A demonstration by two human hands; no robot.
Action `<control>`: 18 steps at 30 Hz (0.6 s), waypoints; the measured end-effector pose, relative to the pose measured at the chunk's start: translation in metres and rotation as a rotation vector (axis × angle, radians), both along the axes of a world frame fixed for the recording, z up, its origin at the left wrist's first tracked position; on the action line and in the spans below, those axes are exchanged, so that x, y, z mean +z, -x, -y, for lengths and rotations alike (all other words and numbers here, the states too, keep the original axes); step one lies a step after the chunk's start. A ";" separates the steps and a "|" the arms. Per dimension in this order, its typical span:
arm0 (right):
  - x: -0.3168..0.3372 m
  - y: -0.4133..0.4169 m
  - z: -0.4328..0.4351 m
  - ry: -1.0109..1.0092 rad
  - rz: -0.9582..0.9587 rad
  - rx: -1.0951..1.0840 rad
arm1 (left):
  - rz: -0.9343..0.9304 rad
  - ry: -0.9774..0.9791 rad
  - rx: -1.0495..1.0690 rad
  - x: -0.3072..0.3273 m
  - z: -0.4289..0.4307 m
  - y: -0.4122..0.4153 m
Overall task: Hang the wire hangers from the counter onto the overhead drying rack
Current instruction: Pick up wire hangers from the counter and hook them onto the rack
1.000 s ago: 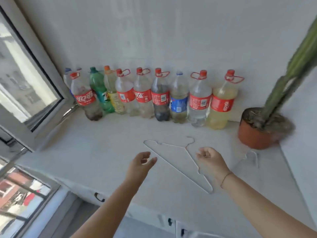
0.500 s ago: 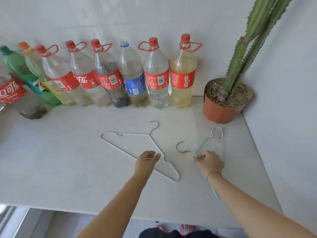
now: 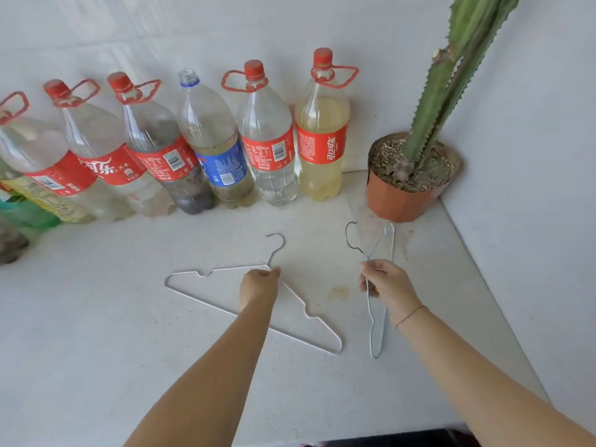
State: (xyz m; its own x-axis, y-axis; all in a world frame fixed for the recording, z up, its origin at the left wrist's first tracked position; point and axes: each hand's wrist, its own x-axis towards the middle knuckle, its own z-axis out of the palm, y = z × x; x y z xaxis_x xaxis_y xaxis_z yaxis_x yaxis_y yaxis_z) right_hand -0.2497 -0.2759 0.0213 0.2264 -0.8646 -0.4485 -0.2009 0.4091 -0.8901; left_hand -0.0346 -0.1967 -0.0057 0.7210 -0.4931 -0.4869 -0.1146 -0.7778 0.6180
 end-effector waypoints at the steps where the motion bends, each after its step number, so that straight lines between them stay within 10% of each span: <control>1: 0.004 -0.002 0.000 -0.003 0.020 -0.003 | 0.020 -0.020 -0.017 -0.001 0.003 0.000; 18: 0.023 -0.003 -0.017 -0.134 0.240 0.038 | -0.073 -0.014 0.163 0.003 0.010 0.005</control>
